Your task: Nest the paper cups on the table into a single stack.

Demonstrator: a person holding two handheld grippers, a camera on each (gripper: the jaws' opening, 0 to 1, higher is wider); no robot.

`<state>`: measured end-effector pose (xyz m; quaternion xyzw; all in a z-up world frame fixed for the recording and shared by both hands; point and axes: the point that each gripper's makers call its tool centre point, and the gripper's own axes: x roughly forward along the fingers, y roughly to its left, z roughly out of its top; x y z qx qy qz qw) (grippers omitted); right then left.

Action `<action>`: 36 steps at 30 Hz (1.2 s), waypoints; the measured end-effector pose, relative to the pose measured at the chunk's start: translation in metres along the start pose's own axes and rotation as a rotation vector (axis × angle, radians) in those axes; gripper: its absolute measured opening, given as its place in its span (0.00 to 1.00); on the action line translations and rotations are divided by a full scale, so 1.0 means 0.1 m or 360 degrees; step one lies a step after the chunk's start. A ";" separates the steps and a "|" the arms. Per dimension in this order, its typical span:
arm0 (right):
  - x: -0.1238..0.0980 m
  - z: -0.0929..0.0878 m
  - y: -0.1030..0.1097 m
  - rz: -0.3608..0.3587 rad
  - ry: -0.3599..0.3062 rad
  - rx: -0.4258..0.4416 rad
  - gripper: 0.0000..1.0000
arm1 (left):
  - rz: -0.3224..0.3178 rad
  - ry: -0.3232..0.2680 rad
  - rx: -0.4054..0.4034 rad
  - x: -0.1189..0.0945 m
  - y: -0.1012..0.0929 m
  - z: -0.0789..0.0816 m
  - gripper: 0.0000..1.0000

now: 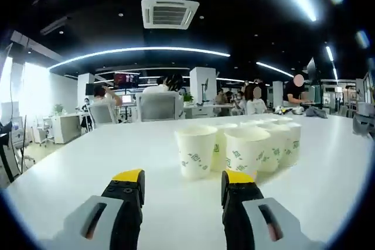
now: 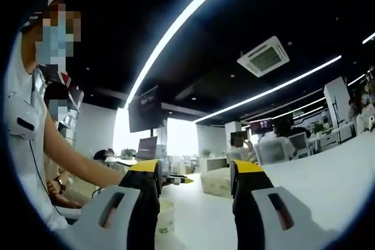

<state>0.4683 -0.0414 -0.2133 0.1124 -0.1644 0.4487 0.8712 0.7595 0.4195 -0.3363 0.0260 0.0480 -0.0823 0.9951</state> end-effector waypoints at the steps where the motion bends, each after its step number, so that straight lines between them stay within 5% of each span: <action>1: 0.00 -0.01 -0.01 -0.0004 0.0007 0.0002 0.50 | -0.0004 0.0012 -0.0006 0.04 0.00 0.00 0.57; 6: 0.04 0.02 -0.02 -0.0003 0.0014 -0.0008 0.50 | -0.0005 0.0045 -0.0017 0.19 -0.08 0.05 0.58; 14: 0.07 0.06 -0.01 0.0004 0.0014 -0.0025 0.50 | -0.0085 0.0097 0.0154 0.57 -0.23 0.13 0.60; 25: 0.06 -0.03 -0.04 -0.0016 0.0049 -0.0019 0.50 | -0.0153 0.0064 0.0158 0.66 -0.46 0.06 0.52; 36: 0.03 -0.02 -0.09 -0.0041 0.0044 -0.0018 0.50 | -0.0160 0.0031 0.0224 0.85 -0.40 0.13 0.47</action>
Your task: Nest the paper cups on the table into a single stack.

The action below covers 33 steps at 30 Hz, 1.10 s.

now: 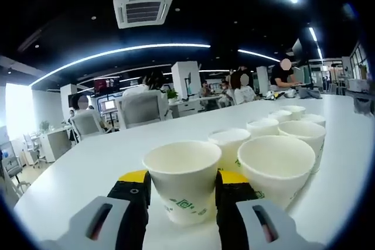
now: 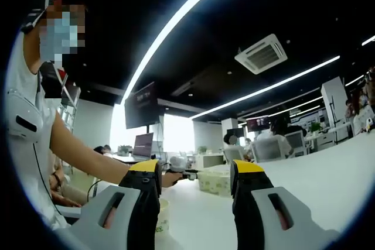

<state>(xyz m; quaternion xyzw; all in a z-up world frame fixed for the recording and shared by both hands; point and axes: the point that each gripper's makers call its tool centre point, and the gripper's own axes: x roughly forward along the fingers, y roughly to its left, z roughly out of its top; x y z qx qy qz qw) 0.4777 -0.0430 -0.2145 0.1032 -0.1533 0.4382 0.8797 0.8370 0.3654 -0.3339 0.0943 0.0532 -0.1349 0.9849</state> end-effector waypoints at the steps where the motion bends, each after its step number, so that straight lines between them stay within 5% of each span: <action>1: 0.00 0.00 0.00 -0.0001 -0.0001 -0.0001 0.49 | 0.0001 0.0003 0.0004 -0.01 0.00 0.00 0.47; 11: 0.00 0.00 0.03 0.0008 -0.0023 0.0014 0.49 | 0.0052 -0.0005 -0.0004 -0.25 0.12 0.06 0.47; 18: 0.01 0.03 0.10 0.0031 -0.0056 0.0027 0.49 | 0.0075 -0.0016 0.0062 -0.61 0.10 0.14 0.47; 21: 0.01 0.05 0.15 0.0044 -0.0067 0.0032 0.48 | 0.0107 -0.0058 0.0048 -0.80 0.13 0.26 0.47; 25: 0.01 0.08 0.21 0.0061 -0.0089 0.0036 0.48 | 0.0147 -0.0205 -0.0129 -1.19 0.16 0.54 0.47; 29: 0.02 0.06 0.25 0.0072 -0.0095 0.0050 0.48 | 0.0082 -0.0275 -0.0151 -1.54 -0.01 0.80 0.47; 33: 0.02 0.04 0.29 0.0074 -0.0106 0.0073 0.47 | -0.0054 -0.0329 -0.0174 -1.89 -0.40 1.05 0.47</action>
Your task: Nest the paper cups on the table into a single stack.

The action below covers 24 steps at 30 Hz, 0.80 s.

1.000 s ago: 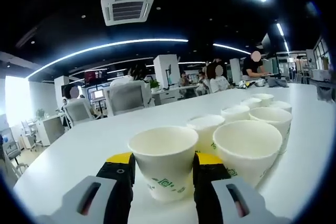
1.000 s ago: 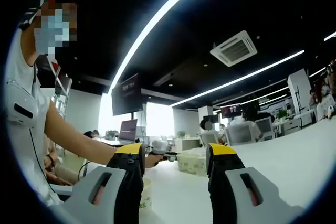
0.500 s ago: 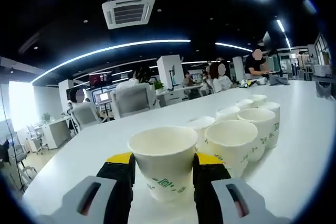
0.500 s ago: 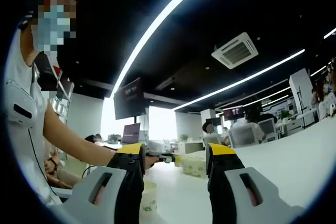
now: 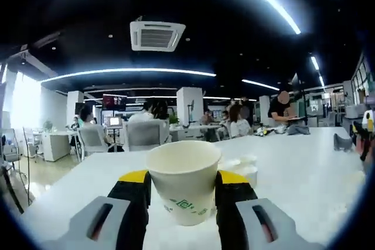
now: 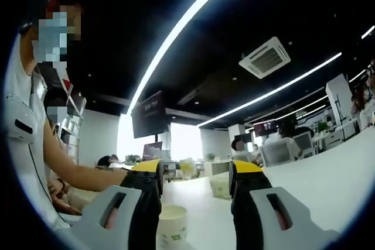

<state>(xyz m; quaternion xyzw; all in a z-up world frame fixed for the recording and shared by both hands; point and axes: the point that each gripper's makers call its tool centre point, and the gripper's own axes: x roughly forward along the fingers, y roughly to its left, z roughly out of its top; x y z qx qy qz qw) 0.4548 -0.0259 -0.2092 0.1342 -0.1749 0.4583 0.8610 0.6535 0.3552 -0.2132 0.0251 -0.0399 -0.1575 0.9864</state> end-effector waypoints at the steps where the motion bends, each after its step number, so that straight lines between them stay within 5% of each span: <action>1: 0.00 -0.01 0.00 -0.0001 -0.0003 0.0008 0.47 | -0.0038 -0.0012 0.0014 -0.04 -0.08 0.05 0.46; 24: -0.11 -0.06 0.09 -0.0020 0.0026 0.0032 0.47 | -0.0904 -0.0065 -0.0035 -0.67 -2.29 0.44 0.47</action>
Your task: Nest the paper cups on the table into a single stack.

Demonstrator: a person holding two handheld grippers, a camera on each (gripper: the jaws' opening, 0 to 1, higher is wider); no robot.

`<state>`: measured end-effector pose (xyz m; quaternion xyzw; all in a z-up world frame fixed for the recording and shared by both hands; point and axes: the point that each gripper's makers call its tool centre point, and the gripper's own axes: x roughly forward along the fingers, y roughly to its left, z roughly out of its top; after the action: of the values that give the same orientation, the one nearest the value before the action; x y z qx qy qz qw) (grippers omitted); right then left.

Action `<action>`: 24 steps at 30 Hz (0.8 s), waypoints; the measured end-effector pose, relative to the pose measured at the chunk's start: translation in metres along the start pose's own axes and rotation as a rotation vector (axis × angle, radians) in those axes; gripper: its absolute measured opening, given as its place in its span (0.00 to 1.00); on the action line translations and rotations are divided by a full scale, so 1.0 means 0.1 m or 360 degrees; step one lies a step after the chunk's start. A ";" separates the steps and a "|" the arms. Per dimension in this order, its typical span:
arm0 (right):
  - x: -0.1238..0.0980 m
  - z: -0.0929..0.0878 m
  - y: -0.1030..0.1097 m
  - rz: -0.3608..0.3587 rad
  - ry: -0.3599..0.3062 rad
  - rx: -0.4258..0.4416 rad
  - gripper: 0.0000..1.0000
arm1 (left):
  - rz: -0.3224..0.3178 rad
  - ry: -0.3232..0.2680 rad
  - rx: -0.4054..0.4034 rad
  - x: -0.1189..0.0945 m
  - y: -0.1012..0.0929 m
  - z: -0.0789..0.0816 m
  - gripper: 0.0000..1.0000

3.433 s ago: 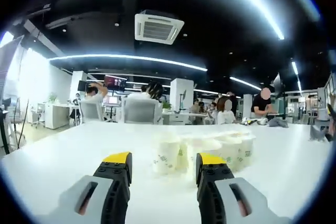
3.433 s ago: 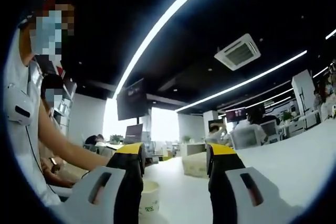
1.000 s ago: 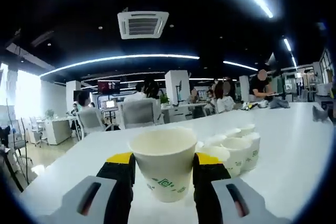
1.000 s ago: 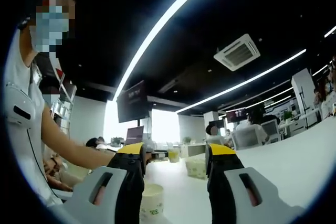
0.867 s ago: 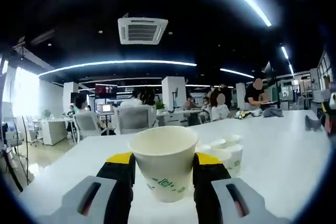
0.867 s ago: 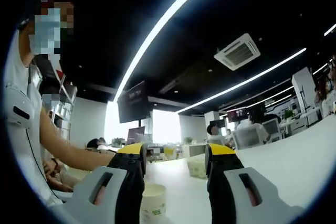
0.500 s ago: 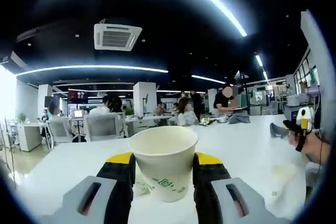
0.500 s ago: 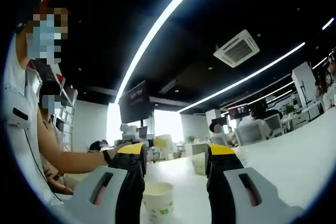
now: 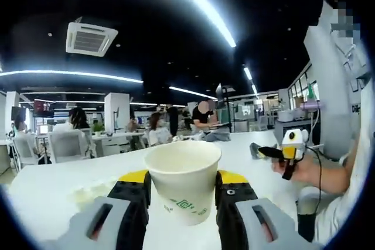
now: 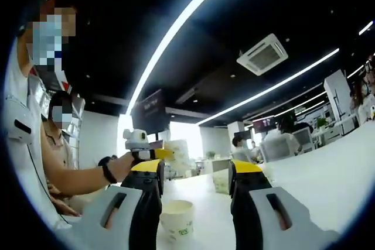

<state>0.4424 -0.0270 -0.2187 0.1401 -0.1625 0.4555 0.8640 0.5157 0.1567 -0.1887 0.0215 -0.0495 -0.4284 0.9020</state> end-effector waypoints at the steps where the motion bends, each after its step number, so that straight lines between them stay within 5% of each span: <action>1: 0.00 0.00 0.00 -0.0001 0.0000 0.0001 0.47 | -0.0054 -0.0016 -0.0011 0.04 -0.14 0.02 0.47; 6: -0.04 -0.03 -0.03 -0.0014 0.0009 0.0008 0.47 | -0.0227 -0.0033 -0.0066 0.14 -0.57 -0.04 0.46; 10: -0.09 -0.05 -0.09 -0.0038 0.0013 0.0018 0.47 | -0.0289 -0.0002 -0.0063 0.22 -0.74 -0.19 0.46; 24: -0.09 -0.14 -0.17 -0.0050 0.0025 0.0043 0.47 | -0.0321 0.0079 0.0029 0.27 -0.96 -0.62 0.47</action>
<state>0.4533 -0.0377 -0.2364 0.1506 -0.1474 0.4452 0.8703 0.4651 0.0750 -0.2559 0.0453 -0.0288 -0.5158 0.8550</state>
